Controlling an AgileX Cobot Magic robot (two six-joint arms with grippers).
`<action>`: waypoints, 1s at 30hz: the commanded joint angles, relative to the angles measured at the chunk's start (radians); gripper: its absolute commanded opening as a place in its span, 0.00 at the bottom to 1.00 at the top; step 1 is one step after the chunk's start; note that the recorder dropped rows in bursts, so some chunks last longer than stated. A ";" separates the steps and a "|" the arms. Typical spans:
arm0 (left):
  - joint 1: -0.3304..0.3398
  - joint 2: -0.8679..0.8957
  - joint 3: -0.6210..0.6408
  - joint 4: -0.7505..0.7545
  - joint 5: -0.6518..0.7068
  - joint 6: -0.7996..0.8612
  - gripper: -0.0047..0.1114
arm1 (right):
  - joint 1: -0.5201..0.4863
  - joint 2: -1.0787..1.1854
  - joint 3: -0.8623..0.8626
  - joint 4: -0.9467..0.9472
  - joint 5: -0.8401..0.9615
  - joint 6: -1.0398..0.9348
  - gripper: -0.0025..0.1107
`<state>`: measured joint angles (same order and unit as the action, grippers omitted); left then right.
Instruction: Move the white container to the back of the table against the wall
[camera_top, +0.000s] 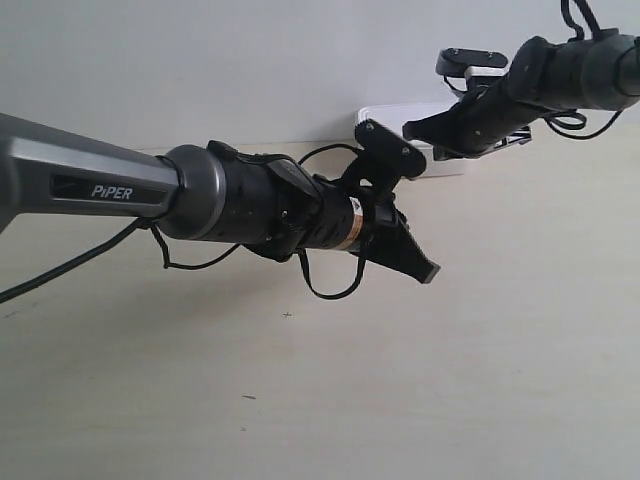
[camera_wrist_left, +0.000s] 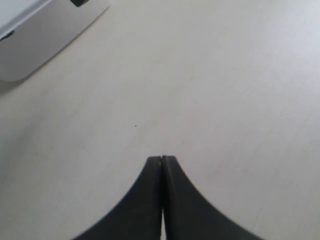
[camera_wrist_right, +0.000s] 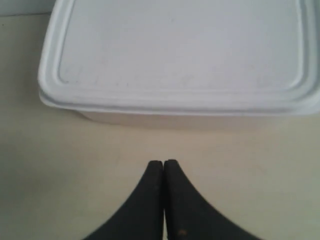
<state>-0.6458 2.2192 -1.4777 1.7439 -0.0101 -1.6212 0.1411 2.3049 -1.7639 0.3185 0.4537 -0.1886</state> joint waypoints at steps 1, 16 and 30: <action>-0.003 -0.021 0.004 0.001 0.029 -0.007 0.04 | -0.001 -0.123 0.179 -0.007 -0.057 0.006 0.02; -0.004 -0.097 0.002 0.001 -0.037 -0.039 0.04 | -0.001 -0.612 0.824 0.060 -0.353 -0.003 0.02; -0.007 -0.368 0.281 -0.005 -0.044 -0.031 0.04 | 0.092 -0.981 1.101 0.068 -0.454 0.014 0.02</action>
<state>-0.6494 1.9248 -1.2705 1.7439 -0.0546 -1.6552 0.2162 1.3862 -0.6906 0.3826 0.0220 -0.1867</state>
